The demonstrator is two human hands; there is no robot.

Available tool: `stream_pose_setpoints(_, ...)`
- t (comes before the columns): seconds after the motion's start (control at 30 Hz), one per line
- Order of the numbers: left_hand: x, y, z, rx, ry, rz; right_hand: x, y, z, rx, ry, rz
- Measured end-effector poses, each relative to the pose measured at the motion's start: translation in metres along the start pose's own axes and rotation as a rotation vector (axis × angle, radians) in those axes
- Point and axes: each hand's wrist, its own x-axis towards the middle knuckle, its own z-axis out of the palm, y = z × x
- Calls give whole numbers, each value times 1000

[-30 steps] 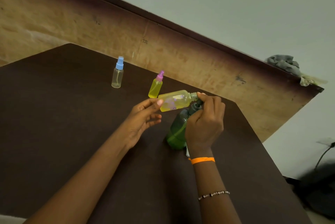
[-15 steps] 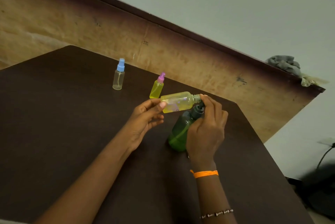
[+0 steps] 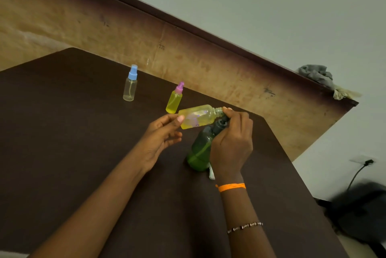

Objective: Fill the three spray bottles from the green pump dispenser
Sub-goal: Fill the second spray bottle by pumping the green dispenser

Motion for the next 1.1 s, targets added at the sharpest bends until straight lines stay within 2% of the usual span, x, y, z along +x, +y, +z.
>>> stream_pose_setpoints(0.13,-1,1,2,0,-6,11,17,0,-11,-59,-52,-52)
stream_pose_setpoints(0.23,0,1,3,-11,-14,8,30,-1,-17,-40,-72,-12)
stream_pose_setpoints(0.3,0,1,3,-16,-22,8,27,-2,-16,5,-47,39)
stream_pose_setpoints(0.47,4,-3,0,-18,2,-4,-7,2,0,-29,16,18)
stream_pose_setpoints(0.7,-1,0,4,-20,4,-16,22,-2,-14,-57,-41,-11)
stream_pose_setpoints(0.83,-1,0,4,-29,6,-20,14,-7,-11,-32,-25,52)
stream_pose_setpoints(0.97,2,-1,1,-23,12,-20,-7,-6,-1,-174,-27,17)
stream_pose_setpoints(1.1,-1,0,3,-26,19,-29,6,-6,-8,-204,-48,-11)
